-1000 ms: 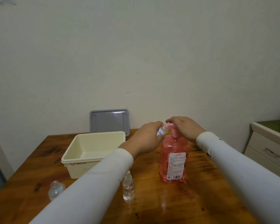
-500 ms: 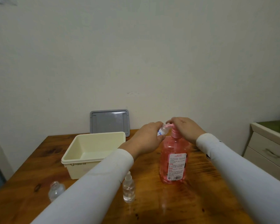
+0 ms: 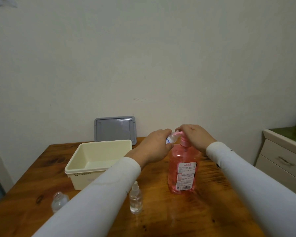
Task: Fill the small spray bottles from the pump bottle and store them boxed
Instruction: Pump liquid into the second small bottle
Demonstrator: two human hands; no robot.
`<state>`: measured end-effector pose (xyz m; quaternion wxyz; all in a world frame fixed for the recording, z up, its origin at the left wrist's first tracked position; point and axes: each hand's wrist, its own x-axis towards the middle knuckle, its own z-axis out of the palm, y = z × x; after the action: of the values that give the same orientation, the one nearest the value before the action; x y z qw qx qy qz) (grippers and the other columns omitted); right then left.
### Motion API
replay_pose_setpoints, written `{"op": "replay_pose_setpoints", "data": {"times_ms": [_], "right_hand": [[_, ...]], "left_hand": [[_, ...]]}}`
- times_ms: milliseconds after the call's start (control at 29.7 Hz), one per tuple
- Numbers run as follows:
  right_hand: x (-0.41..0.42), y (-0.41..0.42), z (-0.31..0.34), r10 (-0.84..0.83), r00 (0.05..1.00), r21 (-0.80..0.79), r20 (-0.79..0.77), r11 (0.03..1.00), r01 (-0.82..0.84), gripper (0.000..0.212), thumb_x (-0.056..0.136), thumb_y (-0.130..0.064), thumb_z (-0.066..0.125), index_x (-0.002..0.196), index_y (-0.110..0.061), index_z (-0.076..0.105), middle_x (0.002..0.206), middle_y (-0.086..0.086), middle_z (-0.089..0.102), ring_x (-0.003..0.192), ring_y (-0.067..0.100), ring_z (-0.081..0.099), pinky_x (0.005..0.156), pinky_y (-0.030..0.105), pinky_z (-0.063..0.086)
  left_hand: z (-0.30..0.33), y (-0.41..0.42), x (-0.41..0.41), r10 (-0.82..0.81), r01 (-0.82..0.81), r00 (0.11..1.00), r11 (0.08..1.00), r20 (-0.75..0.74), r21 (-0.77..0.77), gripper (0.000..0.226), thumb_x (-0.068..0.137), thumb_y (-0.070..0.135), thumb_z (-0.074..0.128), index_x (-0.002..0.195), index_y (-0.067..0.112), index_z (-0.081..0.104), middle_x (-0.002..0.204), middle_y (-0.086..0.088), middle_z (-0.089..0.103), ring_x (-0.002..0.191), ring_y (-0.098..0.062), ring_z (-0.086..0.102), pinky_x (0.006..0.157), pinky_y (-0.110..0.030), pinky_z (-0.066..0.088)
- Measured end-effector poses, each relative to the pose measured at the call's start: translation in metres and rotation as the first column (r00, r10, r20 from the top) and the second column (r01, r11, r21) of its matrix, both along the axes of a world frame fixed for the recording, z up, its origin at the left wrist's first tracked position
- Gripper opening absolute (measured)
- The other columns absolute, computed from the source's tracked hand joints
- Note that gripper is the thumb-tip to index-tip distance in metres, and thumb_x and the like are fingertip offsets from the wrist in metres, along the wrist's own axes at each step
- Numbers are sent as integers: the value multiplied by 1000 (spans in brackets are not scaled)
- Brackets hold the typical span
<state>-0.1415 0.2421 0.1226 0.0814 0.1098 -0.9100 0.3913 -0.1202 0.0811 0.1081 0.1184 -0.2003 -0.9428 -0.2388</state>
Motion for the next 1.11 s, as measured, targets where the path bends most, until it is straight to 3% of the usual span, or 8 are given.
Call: {"op": "replay_pose_setpoints", "data": {"times_ms": [135,337,471,606,707,976,1111], "right_hand": [[1,2,7,9,1000,87,-12,996,-8,39,99,-23,31,116,-12,64,121,11,62,103,21,53,84,30,38],[1,4,13,16,998,175,-56,985,-6,38,99,-20,32,122,-10,61,128,13,59,113,26,52,92,33,40],[3,2,2,17,1000,36,-22,999,-16,39,98,-22,32,113,-12,66,119,11,63,104,23,55,87,33,41],[4,3,2,22,1000,127,-22,992,-19,39,99,-24,30,118,-14,63,123,10,61,101,19,52,83,29,38],[4,4,12,12,999,147,-44,989,-6,39,100,-22,31,122,-13,61,129,11,59,112,24,52,89,31,37],[7,4,0,6,1000,6,-14,1000,-6,38,97,-24,33,108,-13,68,111,10,66,102,25,57,91,39,45],[8,2,5,16,1000,81,-1,997,-15,39,98,-23,32,115,-12,65,118,12,63,104,25,55,90,35,43]], "left_hand": [[5,0,1,2,-2,1000,1000,-5,-7,30,94,33,57,121,21,53,112,-1,62,92,-17,56,76,-29,46],[13,2,5,-3,3,999,1000,-37,-6,31,94,31,56,123,22,52,112,-1,60,90,-15,53,72,-25,39],[2,2,4,6,-6,1000,1000,2,3,31,95,33,56,124,23,51,115,-1,61,92,-15,55,74,-26,43],[3,1,4,10,-10,1000,1000,7,-27,31,95,33,57,124,22,51,115,-1,61,93,-16,55,77,-28,45],[9,1,5,14,-14,1000,1000,-19,-13,32,95,32,56,125,21,51,115,-2,60,92,-16,53,77,-28,44],[1,2,5,4,-4,1000,1000,3,4,27,94,33,56,120,24,53,111,0,62,90,-15,56,72,-25,45],[3,2,6,12,-12,1000,1000,8,-13,27,95,33,56,119,23,53,111,0,62,89,-15,55,71,-24,42]]}}
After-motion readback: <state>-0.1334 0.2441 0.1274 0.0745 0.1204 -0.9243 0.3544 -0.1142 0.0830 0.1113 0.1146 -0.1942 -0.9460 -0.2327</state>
